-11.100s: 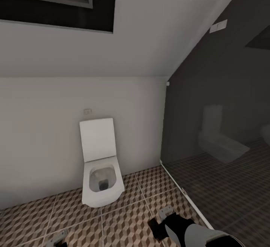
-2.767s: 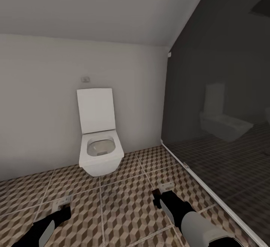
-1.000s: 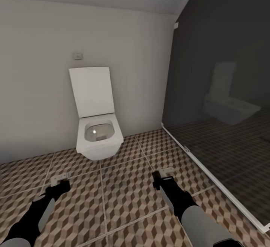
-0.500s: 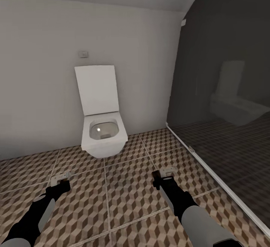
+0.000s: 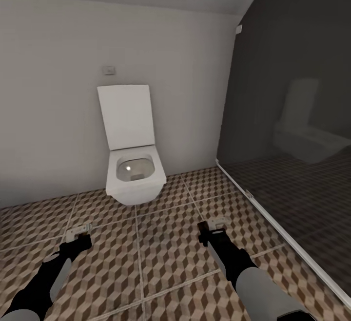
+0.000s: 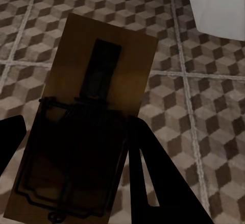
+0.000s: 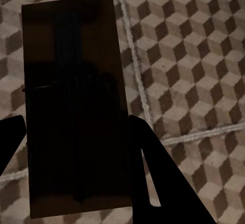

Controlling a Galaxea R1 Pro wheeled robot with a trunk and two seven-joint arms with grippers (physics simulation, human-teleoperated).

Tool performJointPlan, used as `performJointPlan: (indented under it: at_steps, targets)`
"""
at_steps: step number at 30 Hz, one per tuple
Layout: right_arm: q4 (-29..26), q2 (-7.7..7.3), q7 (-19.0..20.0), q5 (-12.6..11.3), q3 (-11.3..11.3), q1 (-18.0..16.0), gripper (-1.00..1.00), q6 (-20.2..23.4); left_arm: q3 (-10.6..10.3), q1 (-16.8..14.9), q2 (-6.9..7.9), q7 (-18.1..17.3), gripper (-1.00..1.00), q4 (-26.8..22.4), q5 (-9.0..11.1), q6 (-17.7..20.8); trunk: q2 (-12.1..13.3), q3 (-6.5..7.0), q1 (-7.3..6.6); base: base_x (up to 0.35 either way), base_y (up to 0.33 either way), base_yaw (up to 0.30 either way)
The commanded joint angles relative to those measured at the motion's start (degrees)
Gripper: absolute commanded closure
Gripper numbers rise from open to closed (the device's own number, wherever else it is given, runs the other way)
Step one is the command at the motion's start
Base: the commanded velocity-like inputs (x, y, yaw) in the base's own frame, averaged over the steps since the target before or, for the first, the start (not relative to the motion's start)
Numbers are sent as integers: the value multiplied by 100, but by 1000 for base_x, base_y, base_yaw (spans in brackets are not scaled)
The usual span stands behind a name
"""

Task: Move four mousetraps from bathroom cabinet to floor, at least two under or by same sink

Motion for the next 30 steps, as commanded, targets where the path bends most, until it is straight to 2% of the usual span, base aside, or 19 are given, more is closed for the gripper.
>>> performJointPlan:
  at_steps: [1,10,19,30]
  targets:
    - [-9,-2,-13,13,23,-2,100,40,8,-1,-1,-14,100,-7,54,36,-2,-5,-1,0,0,132]
    - [-9,-2,-13,14,15,-2,100,32,8,-1,-1,-14,100,-5,54,36,-2,-5,-1,0,0,223]
    - [-9,-2,-15,14,20,-2,100,38,6,-1,-1,-14,100,8,62,36,-2,-5,-1,14,0,46]
    - [-11,-6,-15,14,22,-2,100,32,8,-1,-1,-6,100,155,71,36,-2,-5,-1,258,0,2]
